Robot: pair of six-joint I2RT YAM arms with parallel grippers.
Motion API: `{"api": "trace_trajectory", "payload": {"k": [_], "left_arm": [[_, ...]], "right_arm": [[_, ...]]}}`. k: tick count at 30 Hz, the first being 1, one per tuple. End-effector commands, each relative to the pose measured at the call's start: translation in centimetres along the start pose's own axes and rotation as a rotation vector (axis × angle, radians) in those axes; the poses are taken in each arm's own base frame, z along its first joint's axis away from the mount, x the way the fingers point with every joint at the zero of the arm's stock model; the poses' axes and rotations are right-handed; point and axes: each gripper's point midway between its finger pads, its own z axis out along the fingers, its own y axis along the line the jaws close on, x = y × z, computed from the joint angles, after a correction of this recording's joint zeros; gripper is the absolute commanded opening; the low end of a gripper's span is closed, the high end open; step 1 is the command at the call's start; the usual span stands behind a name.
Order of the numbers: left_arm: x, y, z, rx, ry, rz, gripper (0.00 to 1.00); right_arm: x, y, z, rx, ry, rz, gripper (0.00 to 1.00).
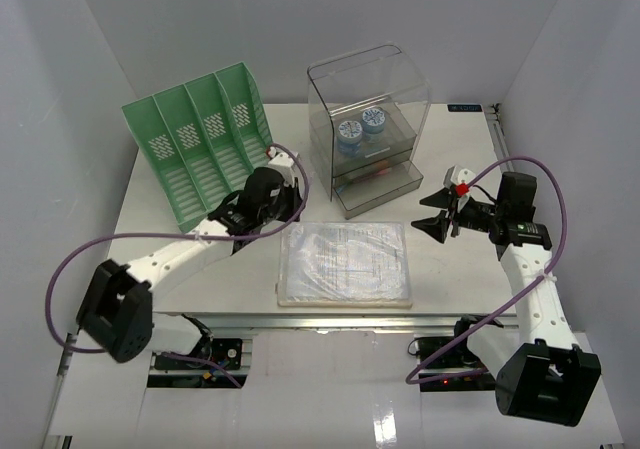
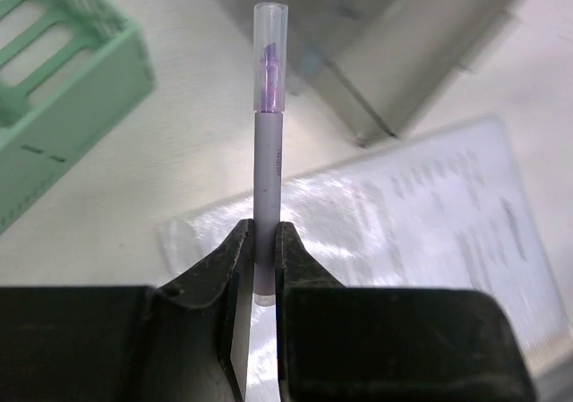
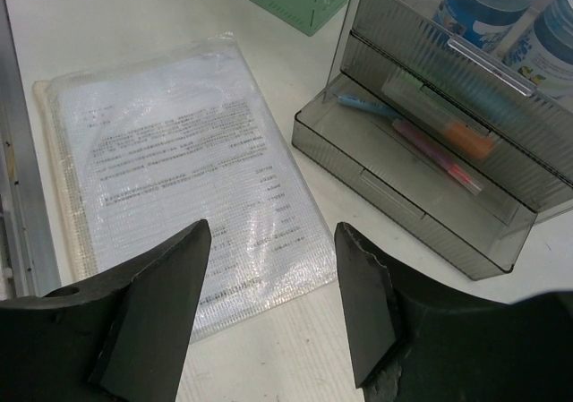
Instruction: Organize the desk
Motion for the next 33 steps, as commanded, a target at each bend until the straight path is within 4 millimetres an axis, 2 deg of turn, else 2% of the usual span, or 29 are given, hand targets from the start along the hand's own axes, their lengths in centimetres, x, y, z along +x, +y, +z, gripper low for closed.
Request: {"api": "trace_trajectory", "payload": {"k": [1,4,6,8,11,13,15,16,19,22,24,28,29,33], "left_arm": [[1.4,-6.3,-4.7,0.305,-0.039,0.254,0.00],[1.5,-8.7,-6.7,0.397,-0.060,0.359,0.00],[1.3,-10.2,-6.6,0.430,-0.054,0.408,0.00],[0.1,-11.2,-6.1,0.434,-0.070,0.435,0.00],[-0.2,-12.0,-2.7,0.411,-0.037,0.494,0.00],[-2.4,-13.1,-0.6,0.393,-0.065,0.535,0.00],[-2.0,-12.9,2.9,0.340,-0.024,0.568,0.00],[-3.5,-13.5,3.6,0.336,-0.052,0.583,0.00],[-3.6,-14.0,7.5,0.318,-0.023,0.606,0.00],[-4.9,-14.6,9.5,0.308,-0.026,0.617,0.00],[-3.8,-14.4,11.5,0.293,0.009,0.627,0.00],[-4.1,-13.7,13.8,0.229,0.011,0.627,0.03],[-4.2,-13.4,14.2,0.210,0.011,0.625,0.04],[-3.9,-12.8,14.9,0.180,0.022,0.609,0.25]], "right_arm": [[-0.7,0.6,-0.1,-0.035,-0.051,0.028,0.64],[-0.6,0.4,-0.3,-0.027,-0.051,0.038,0.64],[-0.5,0.3,-0.3,-0.023,-0.051,0.036,0.64],[-0.4,0.2,-0.4,-0.021,-0.051,0.038,0.64],[-0.2,0.0,-0.4,-0.015,-0.045,0.044,0.64],[0.1,-0.1,-0.4,-0.008,-0.039,0.050,0.64],[0.5,-0.4,-0.6,0.000,-0.036,0.066,0.64],[0.6,-0.6,-0.7,0.007,-0.035,0.074,0.64],[0.9,-0.9,-1.0,0.024,-0.034,0.090,0.64],[1.1,-1.2,-1.3,0.039,-0.032,0.105,0.64],[1.3,-1.4,-1.5,0.047,-0.030,0.112,0.64],[1.7,-1.8,-1.8,0.063,-0.032,0.129,0.64],[1.7,-1.8,-1.9,0.065,-0.033,0.130,0.64],[2.1,-1.8,-2.0,0.070,-0.032,0.127,0.64]]}}
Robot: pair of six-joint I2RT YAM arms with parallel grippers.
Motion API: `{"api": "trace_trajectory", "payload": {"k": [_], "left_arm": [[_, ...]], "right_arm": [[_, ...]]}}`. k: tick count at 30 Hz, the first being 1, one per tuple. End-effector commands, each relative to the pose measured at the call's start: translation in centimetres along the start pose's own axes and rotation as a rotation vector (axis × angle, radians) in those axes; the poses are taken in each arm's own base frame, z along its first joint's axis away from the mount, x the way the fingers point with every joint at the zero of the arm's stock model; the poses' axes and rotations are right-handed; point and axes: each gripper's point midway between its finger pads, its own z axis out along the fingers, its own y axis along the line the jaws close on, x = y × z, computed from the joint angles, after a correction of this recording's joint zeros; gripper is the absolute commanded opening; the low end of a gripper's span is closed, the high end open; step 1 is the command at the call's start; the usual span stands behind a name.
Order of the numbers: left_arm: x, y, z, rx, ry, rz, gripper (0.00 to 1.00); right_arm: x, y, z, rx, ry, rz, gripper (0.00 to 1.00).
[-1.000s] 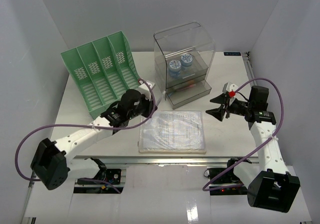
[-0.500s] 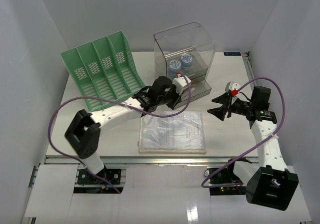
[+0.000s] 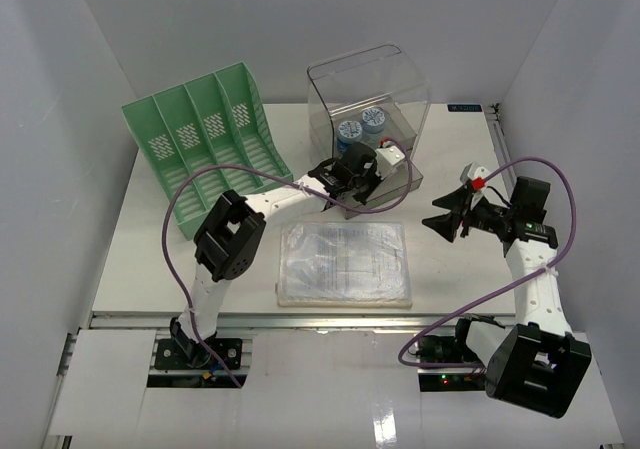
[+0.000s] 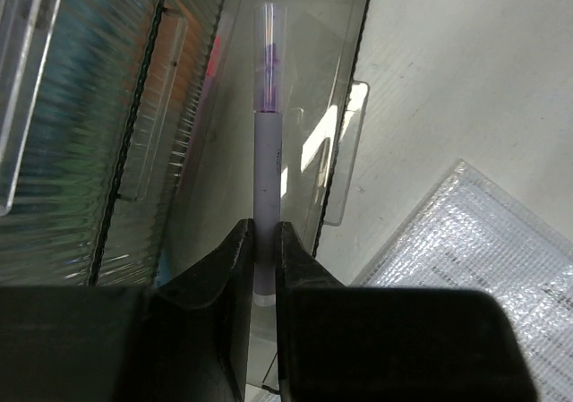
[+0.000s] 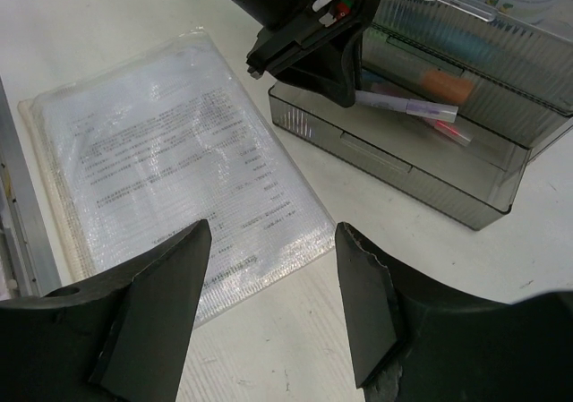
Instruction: Organize the desk
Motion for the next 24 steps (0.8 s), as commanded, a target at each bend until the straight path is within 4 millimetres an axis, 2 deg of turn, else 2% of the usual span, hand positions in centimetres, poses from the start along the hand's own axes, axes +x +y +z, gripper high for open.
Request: {"api": "trace_trajectory", "payload": {"k": [1,4,7,9,10,12,13,14,15,17,19,20,22,24], "left_arm": [[-1.9,1.7,-0.8,-0.068,-0.028,-0.014,0.34],[-1.9,1.3,-1.4,-0.049,-0.029,-0.055,0.52],[-2.7,-0.3,-2.9,0.032,-0.053,-0.095,0.70],[-3.6,-1.9,-4.7,0.122,-0.079,-0.125,0.95],[-3.6,-2.7,-5.6,0.162,-0.083,-0.145,0.97],[-5.4,-4.2,-8.8,0.250,-0.140,-0.165,0.98],[-5.2,-4.8,-9.7,0.274,-0.145,-0.185,0.98],[-5.4,-5.3,-11.3,0.303,-0.164,-0.194,0.98],[-6.3,-5.7,-13.4,0.332,-0.205,-0.193,0.98],[-6.3,-6.2,-16.1,0.359,-0.240,-0.202,0.98],[-5.1,-6.5,-19.0,0.360,-0.265,-0.214,0.98],[-3.5,-6.5,-19.4,0.346,-0.247,-0.223,0.98],[-2.3,-5.9,-21.8,0.303,-0.267,-0.227,0.98],[-1.3,-4.4,-24.5,0.212,-0.302,-0.233,0.98]], "right_arm": [[0.2,0.2,0.0,-0.010,-0.017,-0.003,0.64],[0.7,0.6,0.0,-0.023,-0.010,-0.043,0.65],[1.0,1.6,-0.1,-0.068,-0.017,-0.136,0.65],[1.4,2.4,-0.1,-0.111,-0.011,-0.297,0.65],[1.8,2.3,-0.1,-0.133,0.003,-0.459,0.65],[3.1,3.9,-0.4,-0.210,0.045,-0.578,0.65],[3.7,3.8,-0.5,-0.254,0.083,-0.698,0.62],[4.2,3.6,-0.5,-0.308,0.121,-0.801,0.58],[4.7,3.8,-0.6,-0.353,0.152,-0.829,0.54],[5.1,2.8,-0.4,-0.407,0.198,-0.896,0.43],[5.5,1.4,0.5,-0.472,0.265,-0.953,0.33],[5.5,0.5,0.9,-0.476,0.279,-0.965,0.32],[5.9,0.1,2.1,-0.508,0.316,-0.970,0.31],[6.4,-0.7,4.0,-0.525,0.359,-1.025,0.30]]}}
